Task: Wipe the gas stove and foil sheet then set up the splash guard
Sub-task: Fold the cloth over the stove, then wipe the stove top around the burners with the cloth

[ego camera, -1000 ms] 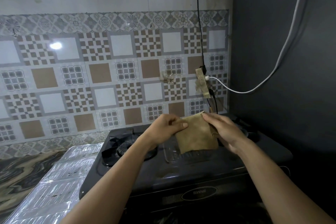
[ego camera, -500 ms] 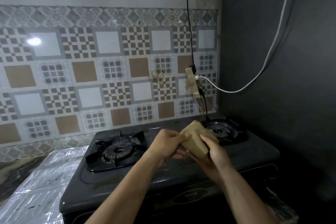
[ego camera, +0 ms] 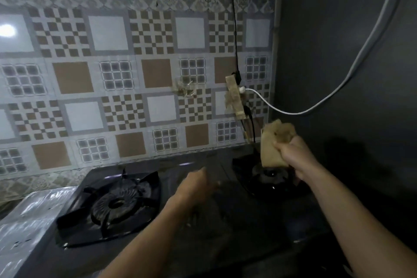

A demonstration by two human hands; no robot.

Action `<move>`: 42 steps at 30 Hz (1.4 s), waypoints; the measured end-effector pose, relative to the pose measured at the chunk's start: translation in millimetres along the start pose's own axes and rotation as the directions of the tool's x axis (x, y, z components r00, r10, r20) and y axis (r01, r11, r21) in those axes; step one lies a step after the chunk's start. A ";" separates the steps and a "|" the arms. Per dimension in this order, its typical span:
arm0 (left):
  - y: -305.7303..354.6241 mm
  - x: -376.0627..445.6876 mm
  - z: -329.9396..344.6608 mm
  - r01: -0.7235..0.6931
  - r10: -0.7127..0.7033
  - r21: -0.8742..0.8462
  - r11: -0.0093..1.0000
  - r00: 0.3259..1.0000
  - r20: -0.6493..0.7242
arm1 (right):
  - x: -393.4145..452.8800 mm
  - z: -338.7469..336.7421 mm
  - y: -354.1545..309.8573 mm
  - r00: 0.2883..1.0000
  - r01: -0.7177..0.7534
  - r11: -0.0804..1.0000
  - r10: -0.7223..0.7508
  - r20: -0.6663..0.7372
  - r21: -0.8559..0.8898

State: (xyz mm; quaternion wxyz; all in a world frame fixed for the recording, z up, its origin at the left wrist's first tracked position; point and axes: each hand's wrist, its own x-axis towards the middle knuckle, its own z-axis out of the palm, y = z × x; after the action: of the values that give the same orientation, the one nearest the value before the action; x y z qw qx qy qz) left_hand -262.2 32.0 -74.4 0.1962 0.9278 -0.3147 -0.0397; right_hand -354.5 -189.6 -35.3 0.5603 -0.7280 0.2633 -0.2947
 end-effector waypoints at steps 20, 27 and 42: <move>3.3 102.2 48.9 0.010 -0.085 0.202 0.979 0.926 0.368 | 226.6 43.8 71.7 0.969 -0.056 0.473 0.238 0.067 -0.879; 6.9 99.8 48.6 0.005 -0.085 0.204 0.979 0.919 0.384 | 219.5 41.7 72.8 0.976 -0.025 0.431 0.208 0.072 -0.902; 6.4 99.3 48.4 0.004 -0.081 0.196 0.981 0.919 0.386 | 217.9 43.6 73.3 0.973 -0.050 0.454 0.225 0.060 -0.889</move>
State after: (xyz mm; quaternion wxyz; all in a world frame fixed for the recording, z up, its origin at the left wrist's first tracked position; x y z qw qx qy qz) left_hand -196.1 -48.6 -111.5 0.0382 0.9222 -0.3298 -0.1983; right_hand -177.0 -333.5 -86.0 0.1459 -0.9104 0.3871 -0.0071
